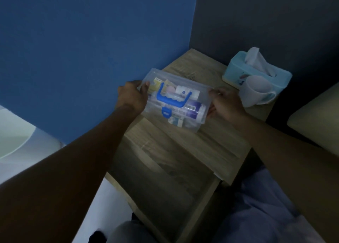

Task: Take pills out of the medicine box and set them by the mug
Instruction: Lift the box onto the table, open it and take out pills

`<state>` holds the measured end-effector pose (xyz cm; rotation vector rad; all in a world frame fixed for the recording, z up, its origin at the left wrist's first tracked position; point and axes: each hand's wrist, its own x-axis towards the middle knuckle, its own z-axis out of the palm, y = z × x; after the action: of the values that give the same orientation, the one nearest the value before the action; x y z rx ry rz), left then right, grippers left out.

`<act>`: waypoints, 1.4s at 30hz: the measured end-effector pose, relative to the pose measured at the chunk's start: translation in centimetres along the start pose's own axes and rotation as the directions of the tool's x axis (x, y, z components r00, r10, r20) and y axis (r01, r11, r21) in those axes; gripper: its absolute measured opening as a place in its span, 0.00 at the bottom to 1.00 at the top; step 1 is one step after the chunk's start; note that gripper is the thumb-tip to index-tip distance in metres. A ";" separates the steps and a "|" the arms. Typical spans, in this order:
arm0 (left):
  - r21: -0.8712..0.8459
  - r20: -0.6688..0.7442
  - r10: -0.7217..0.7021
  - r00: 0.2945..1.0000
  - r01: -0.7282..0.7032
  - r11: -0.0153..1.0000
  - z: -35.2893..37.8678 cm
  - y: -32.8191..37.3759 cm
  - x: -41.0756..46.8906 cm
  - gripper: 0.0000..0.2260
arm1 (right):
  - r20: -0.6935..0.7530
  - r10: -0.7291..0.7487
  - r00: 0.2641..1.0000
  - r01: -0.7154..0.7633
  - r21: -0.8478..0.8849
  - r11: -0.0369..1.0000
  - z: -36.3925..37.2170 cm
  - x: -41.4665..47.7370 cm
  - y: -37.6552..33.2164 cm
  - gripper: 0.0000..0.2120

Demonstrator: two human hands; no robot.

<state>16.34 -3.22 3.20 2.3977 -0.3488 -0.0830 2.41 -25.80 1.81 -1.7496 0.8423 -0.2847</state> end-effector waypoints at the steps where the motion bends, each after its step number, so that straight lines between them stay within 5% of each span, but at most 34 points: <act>1: -0.002 0.003 -0.004 1.000 0.004 1.000 -0.1 0.0 -0.1 0.21 | 0.005 0.008 1.000 -0.008 0.006 1.000 0.0 0.0 0.1 0.19; 4: 0.038 0.007 0.022 1.000 -0.022 0.999 -0.3 -0.1 -0.3 0.21 | 0.021 0.026 0.999 -0.026 -0.009 1.000 0.0 -0.1 0.3 0.22; 6: 0.076 0.012 0.062 0.998 -0.063 0.995 -0.3 -0.1 -0.7 0.20 | -0.002 0.003 1.000 -0.004 -0.184 0.983 -0.2 0.0 0.2 0.25; 8: 0.069 -0.003 0.106 0.994 -0.105 0.992 0.0 0.0 -1.8 0.21 | 0.002 -0.105 0.994 0.097 -0.392 0.915 -0.5 0.1 0.4 0.28; 12: 0.047 -0.198 0.282 0.939 -0.278 0.959 0.9 -0.8 -5.7 0.19 | 0.206 -0.317 0.926 0.374 -0.393 0.840 -1.3 -1.3 0.9 0.46; 14: 0.039 -0.162 0.296 0.941 -0.294 0.955 1.9 -1.4 -7.8 0.16 | 0.308 -0.379 0.873 0.485 -0.461 0.743 -1.6 -1.7 1.3 0.52; 16: -0.041 -0.047 0.207 0.977 -0.209 0.977 3.1 -1.5 -9.3 0.17 | 0.372 -0.373 0.850 0.523 -0.513 0.681 -1.7 -1.6 1.6 0.55; 18: -0.263 0.050 -0.013 0.999 0.026 0.964 4.1 -1.0 -10.0 0.22 | 0.371 -0.373 0.850 0.525 -0.543 0.655 -1.6 -1.6 1.7 0.56; 21: -0.561 0.156 -0.252 0.955 0.296 0.773 5.0 0.6 -9.9 0.27 | 0.352 -0.385 0.853 0.521 -0.549 0.653 -1.6 -1.6 1.6 0.56; 25: -0.759 0.304 -0.351 0.886 0.447 0.473 5.9 1.6 -9.1 0.21 | 0.355 -0.385 0.852 0.524 -0.557 0.645 -1.5 -1.6 1.4 0.55; 28: -0.792 0.306 -0.372 0.876 0.451 0.412 6.2 1.5 -8.8 0.16 | 0.352 -0.383 0.854 0.520 -0.557 0.647 -1.2 -1.7 1.3 0.55; 32: -0.791 0.238 -0.343 0.909 0.386 0.475 6.4 1.0 -8.8 0.11 | 0.359 -0.372 0.856 0.517 -0.573 0.636 -1.4 -1.8 1.0 0.58; 38: -0.363 0.037 -0.114 0.993 0.119 0.924 6.9 -0.9 -10.8 0.12 | 0.364 -0.352 0.862 0.506 -0.614 0.606 -0.9 -2.5 0.6 0.59; 42: -0.233 0.089 0.021 0.996 0.000 0.972 6.7 -1.5 -11.5 0.19 | 0.354 -0.321 0.879 0.477 -0.615 0.628 -1.0 -2.7 -0.3 0.59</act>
<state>4.58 -3.28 -3.28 2.1637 -0.3726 -0.2168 0.06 -24.67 3.06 -2.6378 0.3854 -0.0598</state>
